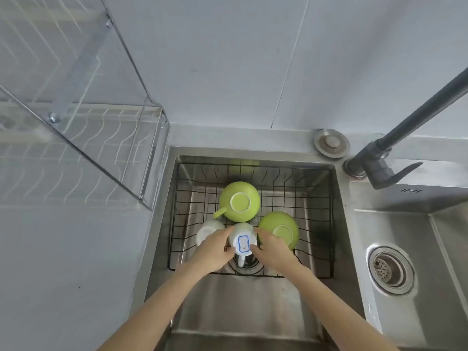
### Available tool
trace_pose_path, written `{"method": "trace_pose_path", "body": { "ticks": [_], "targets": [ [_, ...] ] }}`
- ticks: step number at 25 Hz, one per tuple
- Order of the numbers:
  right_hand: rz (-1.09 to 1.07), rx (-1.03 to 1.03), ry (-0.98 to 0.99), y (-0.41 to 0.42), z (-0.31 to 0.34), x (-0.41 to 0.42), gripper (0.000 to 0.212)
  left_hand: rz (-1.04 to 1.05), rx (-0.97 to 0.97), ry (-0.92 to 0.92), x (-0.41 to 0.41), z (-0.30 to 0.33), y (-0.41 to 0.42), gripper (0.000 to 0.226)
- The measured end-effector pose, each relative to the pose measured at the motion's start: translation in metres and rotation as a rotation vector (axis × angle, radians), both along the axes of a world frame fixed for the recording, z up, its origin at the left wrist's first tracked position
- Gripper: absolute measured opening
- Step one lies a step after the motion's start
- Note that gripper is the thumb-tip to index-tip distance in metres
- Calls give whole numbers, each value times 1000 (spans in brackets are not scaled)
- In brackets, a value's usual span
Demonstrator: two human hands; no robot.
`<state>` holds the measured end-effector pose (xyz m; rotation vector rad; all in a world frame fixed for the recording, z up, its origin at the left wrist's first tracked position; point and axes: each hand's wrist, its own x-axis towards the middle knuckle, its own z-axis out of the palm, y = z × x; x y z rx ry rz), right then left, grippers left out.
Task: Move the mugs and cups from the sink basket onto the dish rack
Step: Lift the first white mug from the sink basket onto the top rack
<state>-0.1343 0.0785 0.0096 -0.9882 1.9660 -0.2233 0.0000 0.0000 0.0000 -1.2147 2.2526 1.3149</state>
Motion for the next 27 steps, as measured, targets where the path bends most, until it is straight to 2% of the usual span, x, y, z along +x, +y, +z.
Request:
{"method": "trace_pose_path", "body": {
  "ticks": [2, 4, 10, 19, 27],
  "targets": [
    [-7, 21, -19, -4, -10, 0, 55, 17, 9, 42, -2, -13, 1, 45],
    [-26, 38, -44, -5, -16, 2, 57, 2, 12, 6, -4, -17, 6, 46],
    [-104, 6, -92, -10, -31, 1, 55, 50, 18, -3, -13, -38, 12, 70],
    [-144, -16, -91, -6, -38, 3, 57, 219, -12, 95, -16, -53, 22, 67],
    [-104, 12, -87, -2, -29, 0, 60, 193, -47, 152, -12, -47, 24, 69]
  ]
}}
